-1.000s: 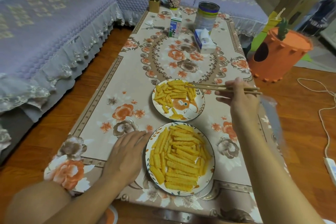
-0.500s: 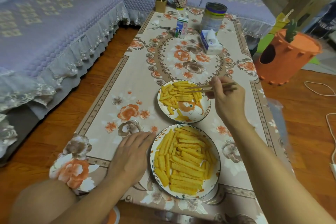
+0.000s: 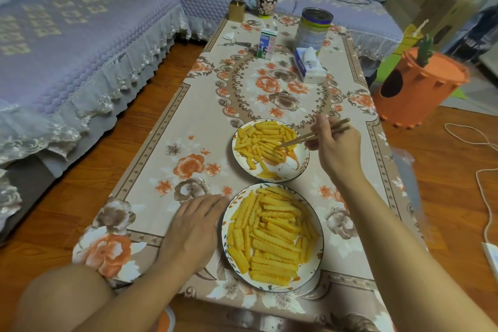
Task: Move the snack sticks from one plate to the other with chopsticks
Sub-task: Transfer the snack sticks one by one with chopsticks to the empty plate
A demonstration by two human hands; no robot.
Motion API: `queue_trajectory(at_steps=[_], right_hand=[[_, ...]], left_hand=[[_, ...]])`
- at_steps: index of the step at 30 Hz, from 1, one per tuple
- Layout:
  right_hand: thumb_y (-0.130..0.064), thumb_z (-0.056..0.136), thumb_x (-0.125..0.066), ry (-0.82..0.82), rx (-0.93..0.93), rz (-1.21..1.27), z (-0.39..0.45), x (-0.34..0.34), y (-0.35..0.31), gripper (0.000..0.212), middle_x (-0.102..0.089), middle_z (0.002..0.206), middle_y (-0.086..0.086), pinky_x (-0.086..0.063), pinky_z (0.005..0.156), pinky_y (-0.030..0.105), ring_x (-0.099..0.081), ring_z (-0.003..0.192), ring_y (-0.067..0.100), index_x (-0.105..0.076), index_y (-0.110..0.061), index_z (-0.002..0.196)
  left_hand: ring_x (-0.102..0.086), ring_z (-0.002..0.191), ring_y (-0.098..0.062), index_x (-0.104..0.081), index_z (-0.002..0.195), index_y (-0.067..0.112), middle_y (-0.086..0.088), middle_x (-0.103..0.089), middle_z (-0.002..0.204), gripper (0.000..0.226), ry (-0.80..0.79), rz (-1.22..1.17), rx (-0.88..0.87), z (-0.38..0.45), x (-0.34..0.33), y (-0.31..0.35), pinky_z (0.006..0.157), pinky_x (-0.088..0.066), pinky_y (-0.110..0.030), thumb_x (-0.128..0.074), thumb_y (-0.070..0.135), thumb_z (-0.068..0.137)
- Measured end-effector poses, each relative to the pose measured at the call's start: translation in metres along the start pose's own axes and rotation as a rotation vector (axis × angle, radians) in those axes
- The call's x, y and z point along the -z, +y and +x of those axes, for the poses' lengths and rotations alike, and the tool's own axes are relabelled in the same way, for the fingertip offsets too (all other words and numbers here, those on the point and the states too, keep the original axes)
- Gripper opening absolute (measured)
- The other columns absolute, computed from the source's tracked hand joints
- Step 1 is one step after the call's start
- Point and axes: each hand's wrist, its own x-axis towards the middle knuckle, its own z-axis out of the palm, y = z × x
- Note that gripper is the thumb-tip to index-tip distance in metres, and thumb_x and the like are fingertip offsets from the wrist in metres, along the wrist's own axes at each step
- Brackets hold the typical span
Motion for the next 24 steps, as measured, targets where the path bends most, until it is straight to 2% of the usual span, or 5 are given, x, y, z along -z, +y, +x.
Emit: queue_trajectory(at_steps=[11, 16, 18, 20, 24], right_hand=[[-0.033, 0.105, -0.057, -0.030, -0.018, -0.047, 0.008, -0.005, 0.008, 0.032, -0.073, 0.073, 0.014, -0.063, 0.067, 0.053, -0.073, 0.059, 0.025, -0.071, -0.015, 0.081], [-0.033, 0.106, -0.054, -0.014, -0.071, -0.031, 0.008, -0.006, 0.007, 0.038, -0.073, 0.078, 0.017, -0.063, 0.069, 0.050, -0.073, 0.062, 0.027, -0.070, -0.002, 0.091], [-0.034, 0.107, -0.052, 0.016, -0.080, -0.030, 0.005, 0.001, 0.004, 0.039, -0.072, 0.077, 0.019, -0.064, 0.066, 0.044, -0.073, 0.063, 0.029, -0.069, -0.004, 0.088], [-0.031, 0.108, -0.050, 0.076, -0.094, 0.016, -0.004, 0.014, -0.006, 0.037, -0.072, 0.076, 0.018, -0.063, 0.060, 0.036, -0.073, 0.062, 0.027, -0.068, -0.008, 0.085], [-0.029, 0.109, -0.047, 0.112, -0.202, 0.234, -0.042, 0.046, -0.035, 0.041, -0.069, 0.061, 0.007, -0.063, 0.054, 0.033, -0.070, 0.052, 0.022, -0.064, -0.003, 0.083]], left_hand=[[-0.057, 0.123, -0.019, -0.057, 0.139, 0.021, 0.004, -0.063, 0.134, 0.054, 0.003, 0.002, 0.002, 0.000, 0.002, 0.002, 0.108, -0.031, -0.035, -0.034, 0.023, 0.090], [-0.056, 0.126, -0.018, -0.057, 0.140, 0.022, 0.006, -0.062, 0.137, 0.058, -0.020, 0.003, 0.023, 0.000, 0.002, 0.001, 0.109, -0.030, -0.034, -0.032, 0.021, 0.088], [-0.054, 0.126, -0.018, -0.057, 0.141, 0.020, 0.005, -0.061, 0.138, 0.059, -0.025, 0.005, 0.028, 0.000, 0.002, 0.001, 0.109, -0.030, -0.034, -0.033, 0.020, 0.087], [-0.054, 0.127, -0.017, -0.057, 0.141, 0.019, 0.005, -0.061, 0.139, 0.059, -0.028, 0.006, 0.034, 0.000, 0.002, 0.001, 0.110, -0.029, -0.033, -0.033, 0.019, 0.087], [-0.052, 0.129, -0.017, -0.056, 0.142, 0.020, 0.005, -0.060, 0.140, 0.059, -0.033, 0.016, 0.041, 0.000, 0.001, 0.001, 0.111, -0.027, -0.032, -0.033, 0.021, 0.088]])
